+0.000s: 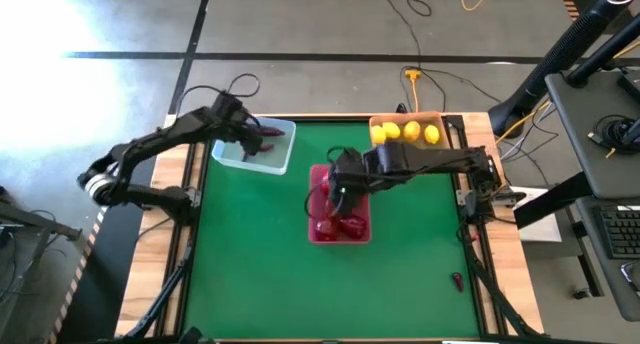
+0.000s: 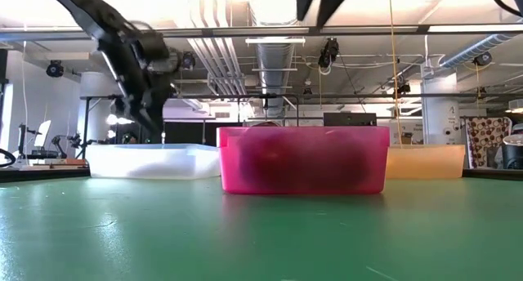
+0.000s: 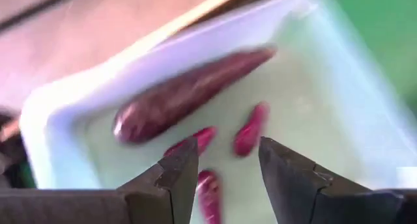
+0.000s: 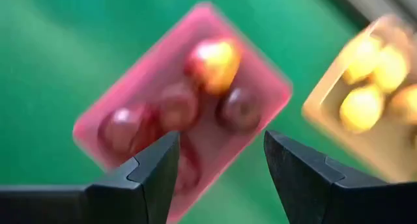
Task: Sort produce into baskets
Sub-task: Put the eggplant into the white bin
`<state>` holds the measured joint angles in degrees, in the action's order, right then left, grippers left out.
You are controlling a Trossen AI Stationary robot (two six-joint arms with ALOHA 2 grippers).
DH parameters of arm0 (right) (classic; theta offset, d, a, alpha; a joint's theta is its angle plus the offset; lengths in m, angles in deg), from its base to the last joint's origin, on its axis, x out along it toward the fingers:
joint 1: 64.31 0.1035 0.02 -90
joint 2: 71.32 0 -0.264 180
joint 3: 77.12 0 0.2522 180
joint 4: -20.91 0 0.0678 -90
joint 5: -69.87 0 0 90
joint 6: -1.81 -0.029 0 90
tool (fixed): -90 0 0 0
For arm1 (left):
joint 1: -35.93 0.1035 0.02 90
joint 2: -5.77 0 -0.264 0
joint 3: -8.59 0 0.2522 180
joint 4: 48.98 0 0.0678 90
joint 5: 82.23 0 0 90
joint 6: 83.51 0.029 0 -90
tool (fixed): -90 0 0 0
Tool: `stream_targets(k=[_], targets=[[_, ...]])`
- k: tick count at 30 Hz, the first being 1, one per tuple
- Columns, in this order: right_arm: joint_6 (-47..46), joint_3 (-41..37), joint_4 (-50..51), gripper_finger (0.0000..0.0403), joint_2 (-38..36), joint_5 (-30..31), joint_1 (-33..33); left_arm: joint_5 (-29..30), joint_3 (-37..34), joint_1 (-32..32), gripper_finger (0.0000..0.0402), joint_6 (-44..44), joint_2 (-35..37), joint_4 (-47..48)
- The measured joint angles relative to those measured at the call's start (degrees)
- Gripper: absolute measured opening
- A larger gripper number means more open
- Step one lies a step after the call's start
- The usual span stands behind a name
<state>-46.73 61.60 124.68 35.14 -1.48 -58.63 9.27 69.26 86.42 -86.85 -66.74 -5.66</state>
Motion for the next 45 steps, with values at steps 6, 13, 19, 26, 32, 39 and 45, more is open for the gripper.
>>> stream_targets(k=[6, 13, 19, 26, 32, 39, 45], targets=[[-7.45, -9.74, 0.01, 0.0215, -0.03, -10.56, 4.22, -17.04, -2.59, -2.7, 0.0134, 1.37, 11.2, -7.87], [-16.65, -24.31, 0.1, 0.0215, -3.2, -17.11, 9.65, -22.58, -3.46, -5.82, 0.0129, -1.4, 18.32, -14.49], [-27.97, -38.05, -0.06, 0.0215, -9.73, -20.22, 14.04, -18.69, -3.46, -5.82, 0.0129, -1.85, 18.13, -14.9], [-32.54, -52.01, -3.51, 0.0215, -17.32, -32.08, 17.6, -18.89, -3.46, -5.82, 0.0129, -2.11, 16.29, -14.62], [-31.39, -63.65, -9.0, 0.0219, -21.49, -42.33, 17.29, -18.95, -3.46, -5.8, 0.0129, -2.11, 15.46, -15.53], [-30.9, -78.26, -26.8, 0.0279, -21.52, -56.1, 17.7, -18.97, -3.46, -5.8, 0.0129, -2.11, 15.67, -15.95], [-31.35, -84.61, -32.91, 0.0317, -20.95, -59.64, 18.07, -21.78, -3.46, -5.98, 0.0129, -3.59, 16.83, -15.01]])
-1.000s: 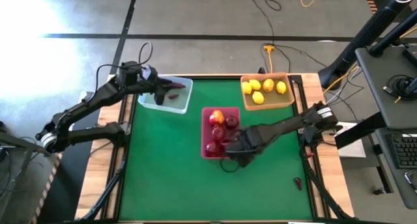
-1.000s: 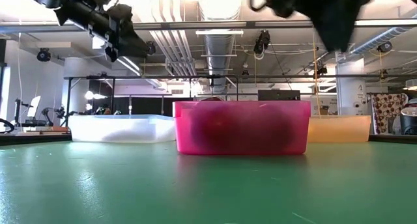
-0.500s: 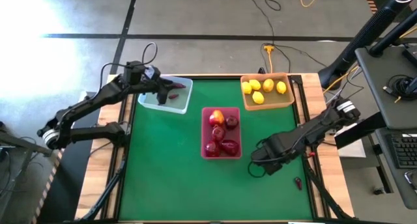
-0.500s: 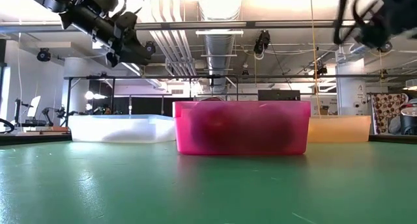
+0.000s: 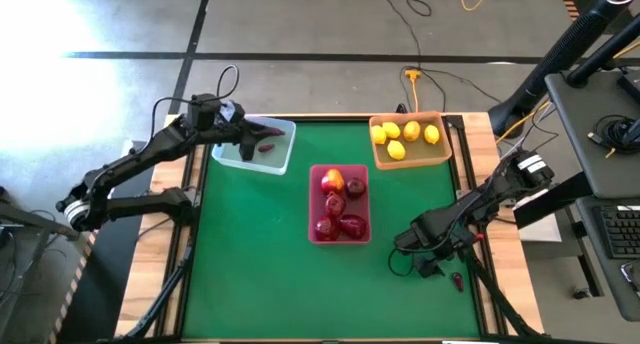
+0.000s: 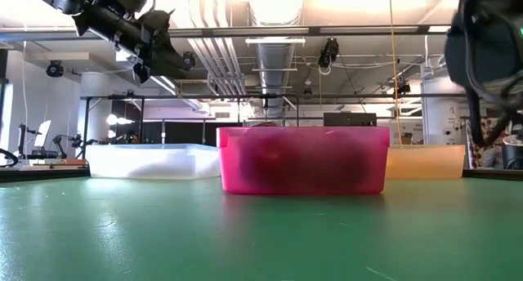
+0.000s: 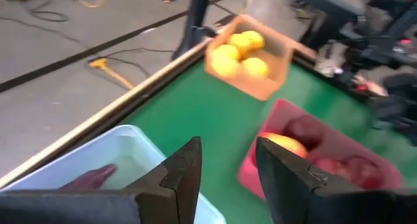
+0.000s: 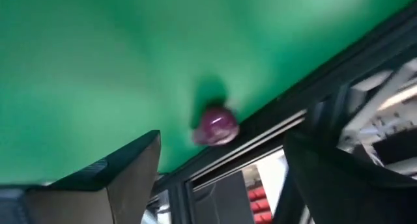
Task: Sort produce into baskets
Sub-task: Put the eggplant into the white bin
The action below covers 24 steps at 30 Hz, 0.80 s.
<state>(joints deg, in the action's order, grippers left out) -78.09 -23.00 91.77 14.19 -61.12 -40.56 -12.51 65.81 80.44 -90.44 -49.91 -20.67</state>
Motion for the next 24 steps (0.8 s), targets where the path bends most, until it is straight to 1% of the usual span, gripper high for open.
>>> stream_targets(k=[4, 7, 10, 14, 15, 18, 24], targets=[[-0.57, -2.68, -3.6, 0.0316, 0.0, -2.43, 0.46, -3.3, 0.0, -0.1, 0.0129, -0.03, 0.62, 0.02], [-5.24, -5.7, -7.93, 0.0304, 0.04, -6.07, 1.89, -3.27, 0.0, -0.08, 0.0128, -0.29, 1.22, 0.5], [-10.58, -8.34, -17.05, 0.0292, 0.04, -8.35, 4.08, -3.28, 0.0, -0.22, 0.0128, -0.42, 1.97, 1.26], [-18.21, -11.55, -30.36, 0.0271, 0.04, -9.42, 7.4, -3.3, 0.0, -0.24, 0.0128, 0.0, 2.71, 2.76], [-20.06, -12.27, -32.26, 0.0265, 0.0, -9.66, 8.45, -3.28, 0.0, -0.24, 0.0128, 0.02, 2.71, 2.91], [-24.24, -13.36, -33.42, 0.0245, -0.13, -9.77, 11.22, -3.27, 0.0, -0.24, 0.0128, 0.08, 2.69, 2.97], [-25.24, -13.59, -36.8, 0.0196, -0.11, -9.11, 12.24, -3.27, 0.0, -0.35, 0.0128, 0.25, 2.69, 2.93]])
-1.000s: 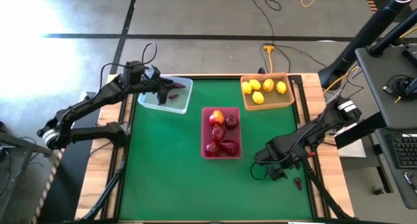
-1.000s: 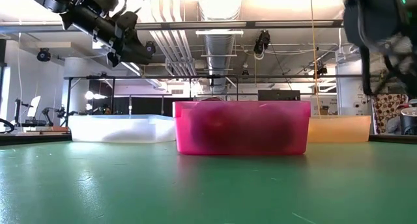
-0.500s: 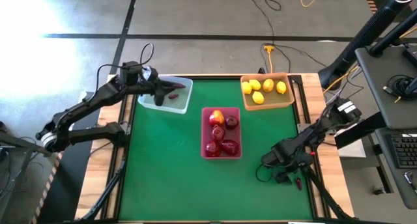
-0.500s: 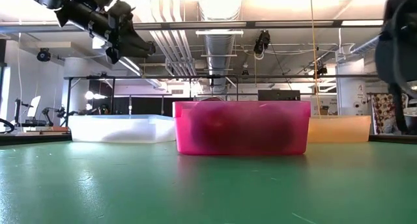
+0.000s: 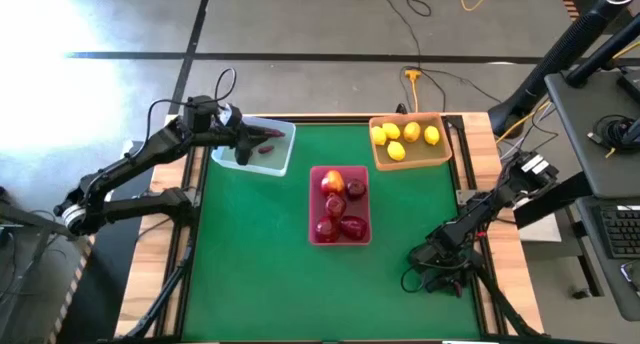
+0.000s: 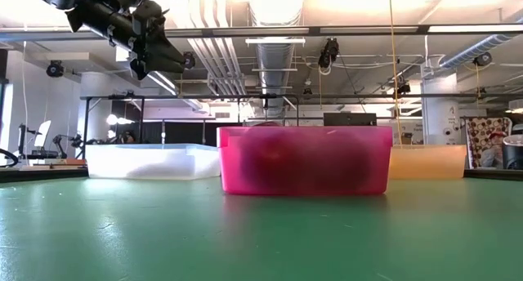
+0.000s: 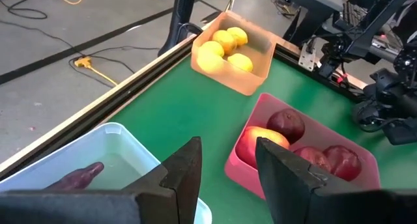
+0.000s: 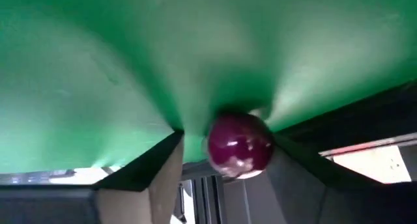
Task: Sort produce into baskets
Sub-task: Put the eggplant into the white bin
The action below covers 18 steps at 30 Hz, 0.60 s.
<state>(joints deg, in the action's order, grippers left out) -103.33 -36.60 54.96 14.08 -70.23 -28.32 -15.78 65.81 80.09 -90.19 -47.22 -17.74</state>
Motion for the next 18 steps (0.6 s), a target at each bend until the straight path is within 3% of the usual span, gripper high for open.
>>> stream_targets(k=[7, 10, 15, 18], targets=[[1.63, -0.33, -0.1, 0.0111, 0.05, 3.8, 0.11, 0.01, 0.0, -0.58, 0.0124, 2.63, 1.35, -0.57], [3.38, 3.39, 1.96, 0.0075, -0.22, 5.36, 0.3, -0.06, -0.06, -1.12, 0.0121, 2.79, 2.33, -0.44], [8.89, 13.47, 8.59, 0.007, 0.11, 13.3, 0.42, -5.22, -2.08, -1.98, 0.0121, 4.28, 5.18, -0.42], [13.19, 19.2, 12.4, 0.007, 0.15, 17.22, -0.5, -6.47, -7.27, -3.94, 0.0121, -2.64, 9.34, -0.66]])
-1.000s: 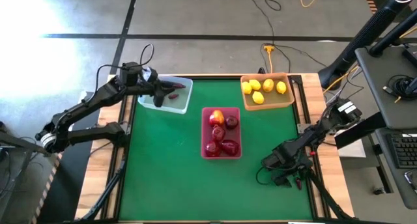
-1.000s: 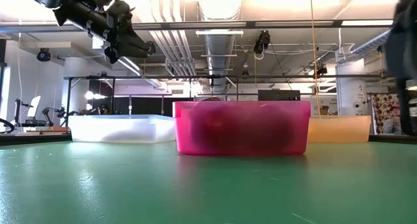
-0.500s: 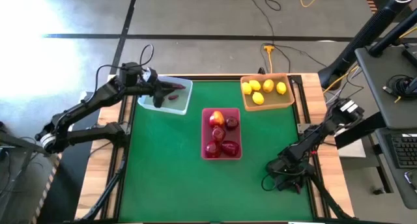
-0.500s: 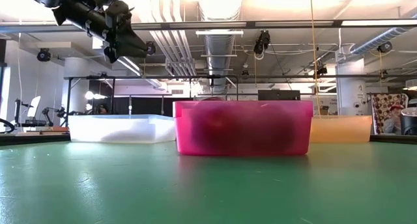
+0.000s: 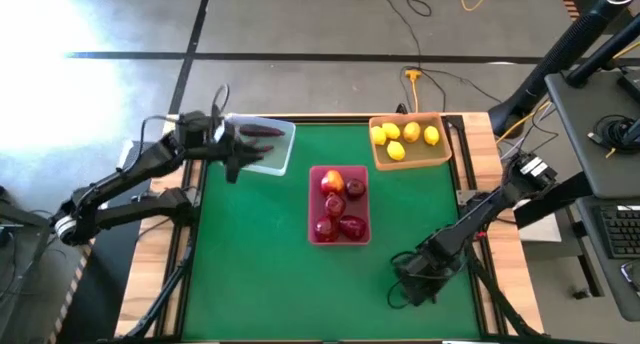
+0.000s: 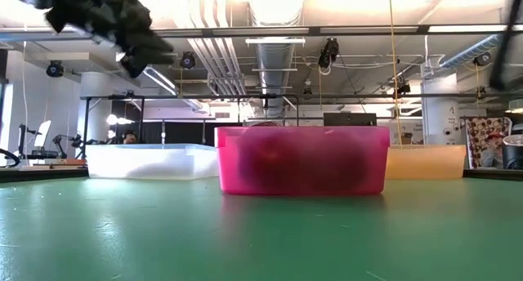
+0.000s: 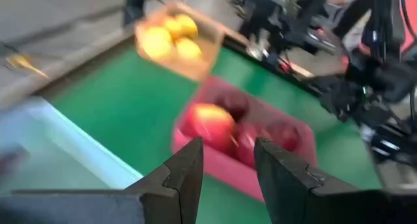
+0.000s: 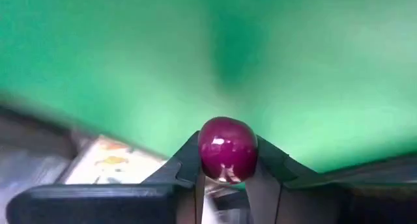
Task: Sort produce into baskets
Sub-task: Put the eggplant into the white bin
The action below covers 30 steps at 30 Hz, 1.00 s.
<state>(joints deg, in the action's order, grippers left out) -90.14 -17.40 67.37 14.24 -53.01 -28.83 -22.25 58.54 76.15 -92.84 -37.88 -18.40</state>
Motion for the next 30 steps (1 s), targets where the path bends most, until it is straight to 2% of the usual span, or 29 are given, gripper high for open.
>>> stream_targets(k=[3, 5, 7, 10, 14, 20, 22, 26, 30], targets=[[7.28, 5.98, 6.64, 0.007, 0.61, 3.56, -2.36, -0.63, -7.98, -4.2, 0.0121, -3.19, 5.28, -2.07], [13.17, 11.18, 12.57, 0.007, 2.56, 5.89, -4.01, -1.01, -12.21, -7.38, 0.0121, -10.02, 8.89, -5.47], [20.73, 17.11, 18.58, 0.007, 5.72, 7.31, -5.83, -1.55, -14.76, -11.19, 0.0121, -18.44, 12.25, -9.08], [31.19, 26.56, 27.11, 0.007, 13.0, 8.59, -8.61, -1.78, -15.99, -18.92, 0.0121, -21.18, 16.68, -9.88], [42.41, 40.67, 34.91, 0.007, 24.19, 14.26, -10.51, 5.8, -16.11, -29.76, 0.0121, -21.69, 19.77, -6.1], [48.75, 61.16, 40.12, 0.0069, 37.32, 28.16, -10.77, 13.62, -16.14, -45.75, 0.0121, -24.09, 21.87, -0.25], [50.99, 66.75, 40.23, 0.0069, 40.81, 30.11, -10.77, 17.07, -16.22, -51.1, 0.0121, -26.86, 22.36, 0.68], [56.17, 76.4, 40.48, 0.0068, 48.44, 33.07, -10.9, 29.22, -17.67, -62.2, 0.0121, -33.81, 22.33, -3.09], [58.57, 87.01, 40.16, 0.0068, 54.61, 34.86, -11.01, 34.9, -18.53, -72.56, 0.0121, -35.0, 21.08, -4.01]])
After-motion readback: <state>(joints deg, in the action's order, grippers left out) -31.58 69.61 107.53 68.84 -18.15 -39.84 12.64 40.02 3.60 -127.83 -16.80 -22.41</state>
